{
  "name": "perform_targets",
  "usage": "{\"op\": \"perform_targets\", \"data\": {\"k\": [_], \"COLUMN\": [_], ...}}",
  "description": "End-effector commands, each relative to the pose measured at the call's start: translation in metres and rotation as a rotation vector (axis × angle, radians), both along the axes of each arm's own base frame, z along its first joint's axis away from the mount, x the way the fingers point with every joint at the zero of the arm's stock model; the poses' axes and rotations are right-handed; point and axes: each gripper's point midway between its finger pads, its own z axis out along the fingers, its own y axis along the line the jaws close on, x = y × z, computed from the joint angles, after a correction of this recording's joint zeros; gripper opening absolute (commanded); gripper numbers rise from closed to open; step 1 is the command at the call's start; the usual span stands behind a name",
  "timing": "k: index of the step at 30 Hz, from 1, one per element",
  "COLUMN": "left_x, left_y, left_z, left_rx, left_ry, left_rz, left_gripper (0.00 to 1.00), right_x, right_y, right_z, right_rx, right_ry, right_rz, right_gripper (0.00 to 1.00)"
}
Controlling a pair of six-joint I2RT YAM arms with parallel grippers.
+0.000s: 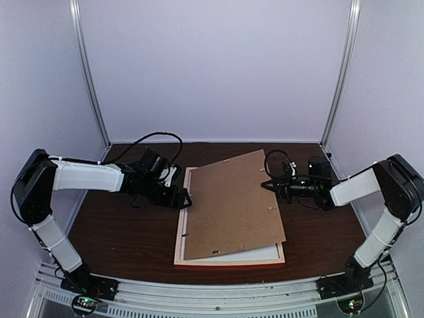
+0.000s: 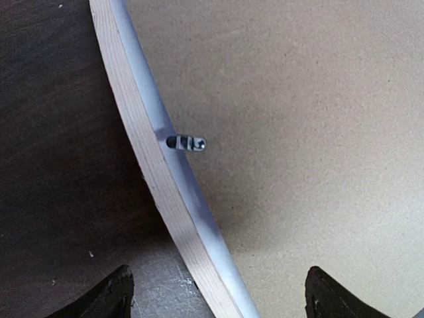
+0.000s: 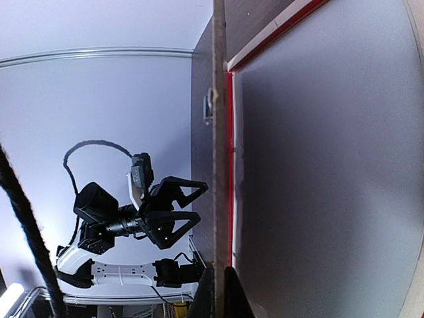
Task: Put the photo into the frame
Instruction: Press the fastener onto the backboard.
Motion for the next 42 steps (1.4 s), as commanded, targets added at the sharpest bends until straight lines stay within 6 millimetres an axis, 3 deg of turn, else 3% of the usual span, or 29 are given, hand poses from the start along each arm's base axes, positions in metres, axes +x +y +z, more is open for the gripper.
{"op": "perform_targets", "data": {"k": [1,31,42], "left_x": [0.011,0.011,0.011], "left_y": [-0.001,-0.002,-0.003], "left_z": [0.002,-0.006,-0.005], "left_rx": [-0.011,-0.006,-0.014], "left_ry": [-0.031,-0.014,-0.013], "left_rz": [0.024,0.024,0.026], "left_gripper": [0.9,0.9,0.9], "right_x": [0.01,0.013,0.015], "right_y": [0.004,-0.001,0.004], "right_z": [0.024,-0.001,0.019], "right_rx": [0.067,-0.084,-0.002], "right_ry": [-0.095,-0.068,-0.093], "right_rz": [-0.011,-0.018,-0.009], "right_gripper": [0.0,0.0,0.0]}}
